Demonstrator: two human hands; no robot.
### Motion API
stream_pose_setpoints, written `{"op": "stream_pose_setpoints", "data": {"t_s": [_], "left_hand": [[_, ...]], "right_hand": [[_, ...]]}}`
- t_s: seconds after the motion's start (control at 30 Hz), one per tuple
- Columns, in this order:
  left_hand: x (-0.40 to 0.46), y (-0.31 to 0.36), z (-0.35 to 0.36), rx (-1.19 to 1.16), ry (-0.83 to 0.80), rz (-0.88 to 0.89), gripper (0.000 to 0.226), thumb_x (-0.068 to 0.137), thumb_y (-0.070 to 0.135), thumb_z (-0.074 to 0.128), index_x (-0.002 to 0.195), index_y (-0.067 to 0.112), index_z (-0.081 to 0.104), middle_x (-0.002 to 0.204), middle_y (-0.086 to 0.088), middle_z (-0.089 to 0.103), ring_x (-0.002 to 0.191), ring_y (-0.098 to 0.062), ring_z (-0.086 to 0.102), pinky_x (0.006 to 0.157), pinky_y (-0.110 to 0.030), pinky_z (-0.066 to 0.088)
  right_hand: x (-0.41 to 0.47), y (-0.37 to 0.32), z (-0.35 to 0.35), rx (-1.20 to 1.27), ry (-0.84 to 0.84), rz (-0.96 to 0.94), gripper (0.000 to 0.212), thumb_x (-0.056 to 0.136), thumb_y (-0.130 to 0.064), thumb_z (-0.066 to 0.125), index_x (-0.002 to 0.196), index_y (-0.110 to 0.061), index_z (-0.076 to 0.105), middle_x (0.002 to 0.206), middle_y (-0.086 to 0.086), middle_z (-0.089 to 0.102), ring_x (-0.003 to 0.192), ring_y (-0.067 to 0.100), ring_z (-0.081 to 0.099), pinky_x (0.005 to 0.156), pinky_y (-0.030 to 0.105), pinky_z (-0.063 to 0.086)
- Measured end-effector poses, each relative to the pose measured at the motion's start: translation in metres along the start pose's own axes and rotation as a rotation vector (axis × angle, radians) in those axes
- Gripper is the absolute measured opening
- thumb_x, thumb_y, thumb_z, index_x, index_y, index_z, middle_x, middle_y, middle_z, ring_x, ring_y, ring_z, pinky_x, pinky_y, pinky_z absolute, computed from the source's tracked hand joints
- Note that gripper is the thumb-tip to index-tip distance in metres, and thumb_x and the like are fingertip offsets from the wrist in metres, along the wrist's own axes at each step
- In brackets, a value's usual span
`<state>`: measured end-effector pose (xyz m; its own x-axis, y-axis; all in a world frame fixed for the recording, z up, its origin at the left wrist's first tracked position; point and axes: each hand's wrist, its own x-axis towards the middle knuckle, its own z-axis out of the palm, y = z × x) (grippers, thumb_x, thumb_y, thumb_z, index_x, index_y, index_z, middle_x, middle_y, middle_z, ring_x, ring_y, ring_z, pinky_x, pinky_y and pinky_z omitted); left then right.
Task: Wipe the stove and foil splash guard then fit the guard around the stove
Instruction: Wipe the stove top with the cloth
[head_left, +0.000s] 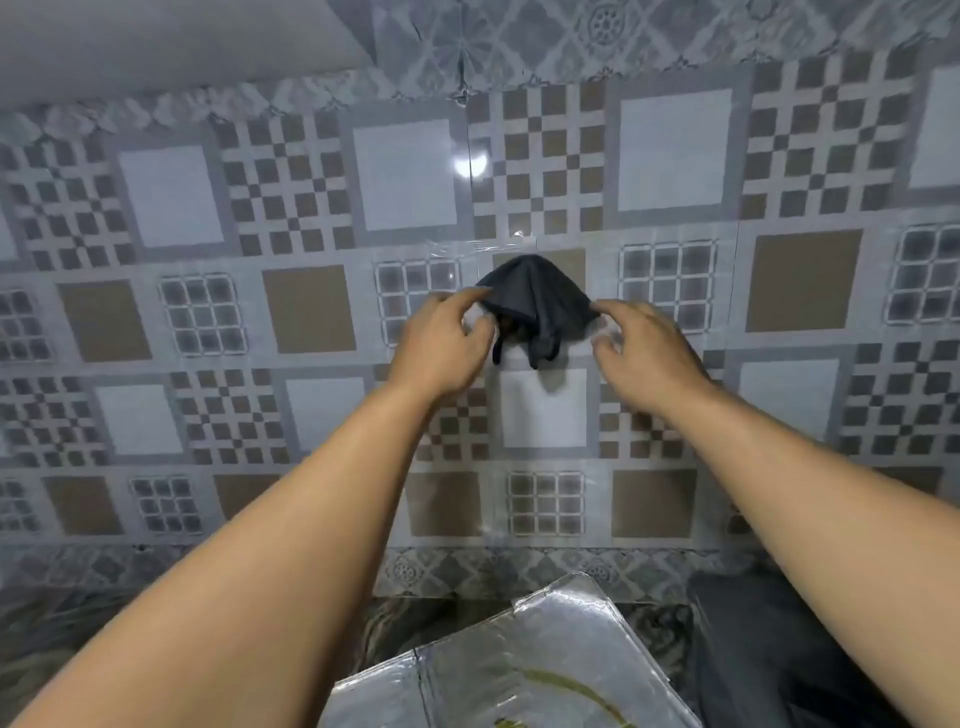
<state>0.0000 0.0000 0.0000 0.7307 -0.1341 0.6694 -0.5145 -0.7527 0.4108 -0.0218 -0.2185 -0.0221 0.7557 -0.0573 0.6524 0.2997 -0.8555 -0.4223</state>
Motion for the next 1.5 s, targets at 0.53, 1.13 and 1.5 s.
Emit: {"op": "stream_pose_setpoints", "data": {"t_s": [0.53,1.13,1.5], "left_hand": [[0.059,0.004,0.040,-0.388,0.014,-0.131,0.034,0.095,0.011,0.062,0.129,0.011,0.064,0.128,-0.004,0.066,0.114,-0.018,0.062,0.095,-0.027,0.051],[0.016,0.015,-0.017,-0.585,0.020,-0.199,0.028,0.097,0.005,0.056,0.121,0.014,0.069,0.120,0.000,0.067,0.107,-0.016,0.065,0.094,-0.036,0.057],[-0.121,0.001,-0.013,-0.745,-0.126,-0.399,0.024,0.095,0.001,0.059,0.108,0.018,0.070,0.110,-0.003,0.069,0.094,-0.019,0.070,0.074,-0.029,0.061]], "right_hand": [[0.062,0.009,0.043,0.263,0.117,0.044,0.036,0.091,-0.011,0.063,0.126,-0.024,0.059,0.106,-0.002,0.063,0.096,0.016,0.060,0.083,0.030,0.051],[0.019,-0.012,-0.015,0.485,0.222,0.075,0.023,0.095,-0.012,0.058,0.106,-0.025,0.073,0.103,-0.010,0.068,0.100,0.011,0.063,0.091,0.025,0.050],[-0.117,-0.026,0.003,0.538,0.021,0.241,0.022,0.094,-0.014,0.062,0.111,-0.023,0.072,0.103,-0.007,0.069,0.095,0.009,0.064,0.089,0.033,0.056]]}}
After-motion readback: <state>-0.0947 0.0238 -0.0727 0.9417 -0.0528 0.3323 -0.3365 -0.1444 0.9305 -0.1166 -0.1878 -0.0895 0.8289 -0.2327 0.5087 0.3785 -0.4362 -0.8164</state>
